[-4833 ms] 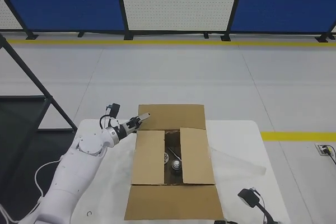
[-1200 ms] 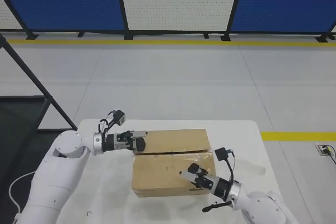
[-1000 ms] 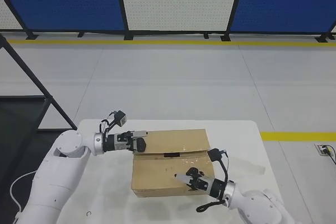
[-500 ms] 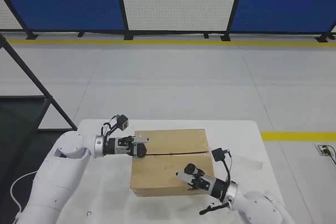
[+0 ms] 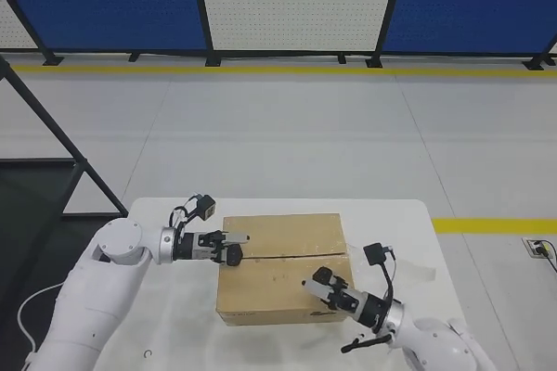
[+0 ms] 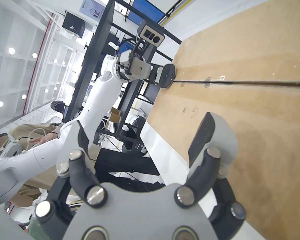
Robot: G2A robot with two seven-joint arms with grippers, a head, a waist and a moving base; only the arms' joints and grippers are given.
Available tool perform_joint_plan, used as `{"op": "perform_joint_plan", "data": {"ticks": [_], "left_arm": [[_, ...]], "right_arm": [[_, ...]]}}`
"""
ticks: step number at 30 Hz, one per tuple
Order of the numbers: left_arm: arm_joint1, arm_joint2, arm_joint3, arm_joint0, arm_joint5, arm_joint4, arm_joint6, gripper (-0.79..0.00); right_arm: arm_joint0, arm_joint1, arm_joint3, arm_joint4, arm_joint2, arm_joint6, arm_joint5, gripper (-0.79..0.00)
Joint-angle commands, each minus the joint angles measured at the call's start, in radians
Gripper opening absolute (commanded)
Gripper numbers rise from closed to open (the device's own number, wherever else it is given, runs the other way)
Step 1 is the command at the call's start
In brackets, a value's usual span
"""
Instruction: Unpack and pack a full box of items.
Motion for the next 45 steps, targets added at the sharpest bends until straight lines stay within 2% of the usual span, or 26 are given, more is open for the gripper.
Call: {"op": "perform_joint_plan", "data": {"ticks": [1,9,17,18,34,39,45], "left_arm": [[0.001,0.002,-0.010,0.003,0.000,0.005,0.001,0.000],[0.006,0.006,-0.046,0.014,0.009,0.006,0.002,0.000],[0.007,0.006,-0.050,0.015,0.007,0.010,0.004,0.000],[0.007,0.006,-0.050,0.015,0.007,0.010,0.004,0.000],[0.007,0.006,-0.050,0.015,0.007,0.010,0.004,0.000],[0.009,0.005,-0.080,0.033,0.009,0.015,0.035,0.000],[0.021,-0.015,-0.128,0.051,0.033,0.028,0.042,0.000]], "right_arm": [[-0.013,0.003,-0.005,0.040,0.033,-0.006,-0.011,0.000],[-0.112,0.022,-0.021,0.140,0.213,-0.014,-0.054,0.000],[-0.208,0.032,0.143,0.263,0.335,-0.001,-0.097,0.000],[-0.215,0.033,0.163,0.276,0.340,0.014,-0.074,0.000],[-0.219,0.032,0.176,0.274,0.337,-0.005,-0.062,0.000],[-0.196,0.019,0.290,0.296,0.294,-0.075,-0.045,0.000],[-0.171,0.000,0.424,0.376,0.249,-0.128,-0.085,0.000]]}}
